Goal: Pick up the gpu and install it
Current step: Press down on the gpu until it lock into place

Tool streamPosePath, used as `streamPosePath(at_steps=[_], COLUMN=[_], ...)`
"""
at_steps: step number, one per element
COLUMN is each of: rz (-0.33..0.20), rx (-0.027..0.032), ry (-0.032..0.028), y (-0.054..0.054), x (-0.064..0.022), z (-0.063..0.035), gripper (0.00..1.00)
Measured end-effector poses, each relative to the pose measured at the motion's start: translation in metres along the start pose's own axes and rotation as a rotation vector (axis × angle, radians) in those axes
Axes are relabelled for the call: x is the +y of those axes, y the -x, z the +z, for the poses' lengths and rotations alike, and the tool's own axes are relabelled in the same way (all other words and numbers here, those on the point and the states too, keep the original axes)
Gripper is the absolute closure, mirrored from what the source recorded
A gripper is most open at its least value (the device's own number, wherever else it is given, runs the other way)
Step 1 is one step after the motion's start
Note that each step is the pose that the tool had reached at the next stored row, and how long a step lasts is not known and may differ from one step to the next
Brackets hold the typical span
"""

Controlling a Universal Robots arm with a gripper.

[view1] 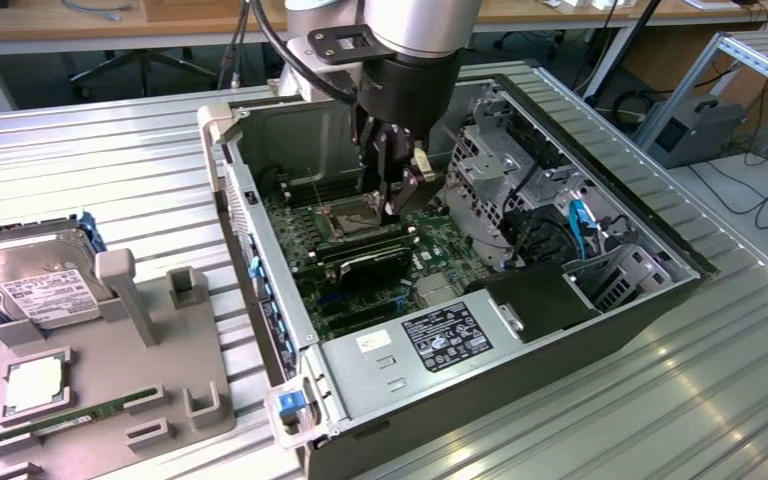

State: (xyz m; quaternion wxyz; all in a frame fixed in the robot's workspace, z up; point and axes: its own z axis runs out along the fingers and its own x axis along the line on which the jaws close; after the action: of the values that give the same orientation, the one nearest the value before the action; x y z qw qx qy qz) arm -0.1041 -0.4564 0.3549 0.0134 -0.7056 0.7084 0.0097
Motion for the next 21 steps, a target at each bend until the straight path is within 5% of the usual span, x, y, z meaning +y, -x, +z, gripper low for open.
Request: streamPosePath(at_steps=[9, 11, 12, 21], rz=[0.0, 0.0, 0.0, 0.0], rx=[0.0, 0.0, 0.0, -0.0001], ry=[0.0, 0.0, 0.0, 0.0], y=[0.0, 0.0, 0.0, -0.0001], x=[0.0, 0.0, 0.0, 0.0], z=[0.0, 0.0, 0.0, 0.0033], gripper=[0.5, 0.8, 0.86, 0.89])
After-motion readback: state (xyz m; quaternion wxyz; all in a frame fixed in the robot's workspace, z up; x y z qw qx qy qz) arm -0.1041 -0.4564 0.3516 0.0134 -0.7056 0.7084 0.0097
